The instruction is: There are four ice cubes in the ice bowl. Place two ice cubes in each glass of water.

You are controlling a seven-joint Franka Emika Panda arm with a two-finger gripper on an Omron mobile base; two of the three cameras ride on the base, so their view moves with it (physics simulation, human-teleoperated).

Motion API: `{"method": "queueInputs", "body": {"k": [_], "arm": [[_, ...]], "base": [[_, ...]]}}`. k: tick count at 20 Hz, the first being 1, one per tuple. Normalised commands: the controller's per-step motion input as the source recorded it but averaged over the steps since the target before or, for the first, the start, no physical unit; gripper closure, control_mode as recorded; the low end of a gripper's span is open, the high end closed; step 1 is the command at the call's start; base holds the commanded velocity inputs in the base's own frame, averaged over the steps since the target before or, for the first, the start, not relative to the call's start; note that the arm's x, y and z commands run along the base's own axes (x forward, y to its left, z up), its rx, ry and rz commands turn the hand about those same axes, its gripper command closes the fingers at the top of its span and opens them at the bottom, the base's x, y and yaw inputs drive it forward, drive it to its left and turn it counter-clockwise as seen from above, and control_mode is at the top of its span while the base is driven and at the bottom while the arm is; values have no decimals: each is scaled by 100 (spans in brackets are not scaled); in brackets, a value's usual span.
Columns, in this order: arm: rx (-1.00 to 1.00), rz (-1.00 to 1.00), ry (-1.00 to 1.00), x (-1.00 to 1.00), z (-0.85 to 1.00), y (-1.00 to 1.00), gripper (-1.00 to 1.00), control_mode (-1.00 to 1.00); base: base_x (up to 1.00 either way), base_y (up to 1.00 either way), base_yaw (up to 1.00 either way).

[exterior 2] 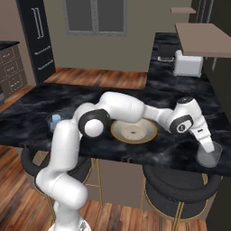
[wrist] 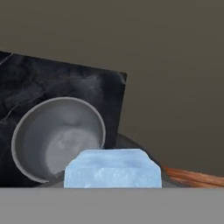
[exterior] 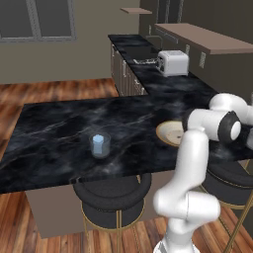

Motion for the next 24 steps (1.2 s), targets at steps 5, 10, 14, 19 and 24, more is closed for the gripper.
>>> {"method": "queueInputs", "body": {"k": [5, 10, 14, 19, 24], "arm": [[3, 10, 0, 28, -15, -28, 100, -100], [3, 6, 0, 38, 0, -9, 100, -100], [1, 4, 0, 31, -8, -1, 100, -100], [0, 5, 0, 13, -33, -1, 100, -100], [0, 6, 0, 17, -20, -14, 100, -100]], "base": [[0, 0, 0], [0, 0, 0], [0, 0, 0], [0, 0, 0], [0, 0, 0]]}}
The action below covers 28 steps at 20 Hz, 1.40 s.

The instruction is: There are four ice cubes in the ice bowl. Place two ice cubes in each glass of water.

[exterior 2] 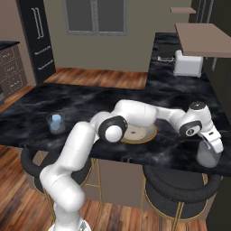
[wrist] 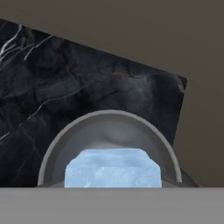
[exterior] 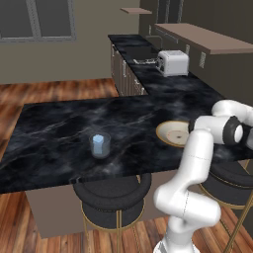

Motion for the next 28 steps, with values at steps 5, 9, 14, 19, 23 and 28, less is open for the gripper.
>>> {"method": "queueInputs", "body": {"k": [5, 9, 14, 19, 23, 28], "arm": [[3, 4, 0, 13, -2, -34, 100, -100], [3, 3, 0, 10, -2, -35, 100, -100], [0, 2, 0, 34, -17, -5, 100, -100], [0, 0, -1, 16, -8, 0, 100, -100], [0, 0, -8, -11, 1, 0, -100, -100], [0, 0, -11, -41, 4, 3, -100, -100]], "base": [[0, 0, 0], [0, 0, 0], [0, 0, 0], [0, 0, 0], [0, 0, 0], [0, 0, 0]]}}
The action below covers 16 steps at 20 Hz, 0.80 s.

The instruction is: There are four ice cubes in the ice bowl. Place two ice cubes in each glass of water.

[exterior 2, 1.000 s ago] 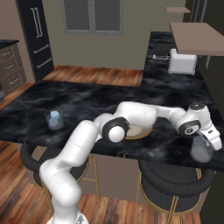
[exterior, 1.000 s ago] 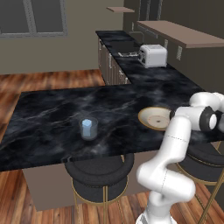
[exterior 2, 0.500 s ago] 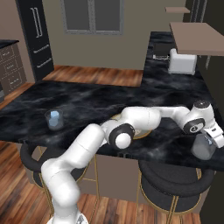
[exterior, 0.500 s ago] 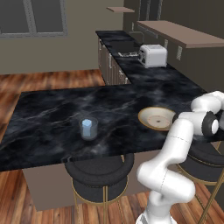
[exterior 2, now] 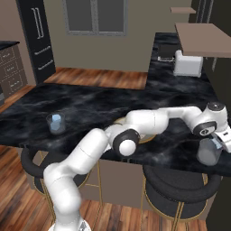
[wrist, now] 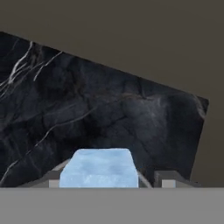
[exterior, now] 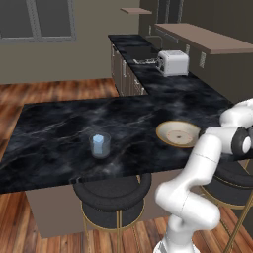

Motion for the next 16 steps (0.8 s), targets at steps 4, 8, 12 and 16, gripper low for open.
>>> {"method": "queueInputs", "body": {"k": [4, 8, 12, 16], "arm": [[0, 0, -5, -12, 0, 25, -100, -100], [0, 0, -15, -3, 5, 47, -100, -100], [-1, 0, -22, -43, 47, 49, -100, -100], [-2, 0, -11, -99, 43, 39, -100, -100]], "base": [[0, 0, 0], [0, 0, 0], [0, 0, 0], [0, 0, 0]]}}
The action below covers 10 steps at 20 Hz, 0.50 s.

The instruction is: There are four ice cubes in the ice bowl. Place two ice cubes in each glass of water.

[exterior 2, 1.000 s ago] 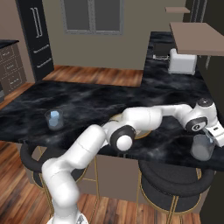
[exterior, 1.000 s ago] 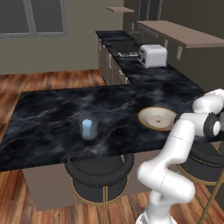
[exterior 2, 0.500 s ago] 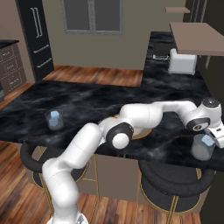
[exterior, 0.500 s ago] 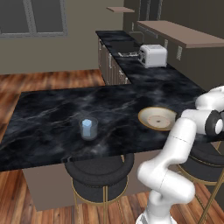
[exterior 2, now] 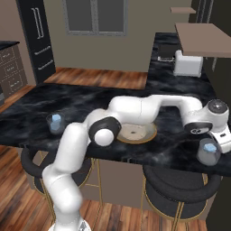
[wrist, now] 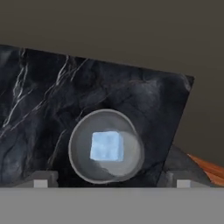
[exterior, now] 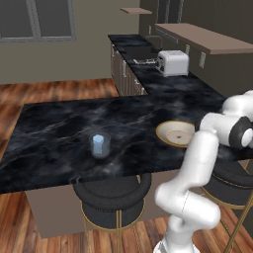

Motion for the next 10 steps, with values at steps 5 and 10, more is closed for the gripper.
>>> {"method": "queueInputs", "body": {"k": [5, 10], "arm": [[-13, 3, 2, -89, 7, 97, -100, -100], [-25, 22, 11, -24, 20, 100, -100, -100]], "base": [[0, 0, 0], [0, 0, 0]]}}
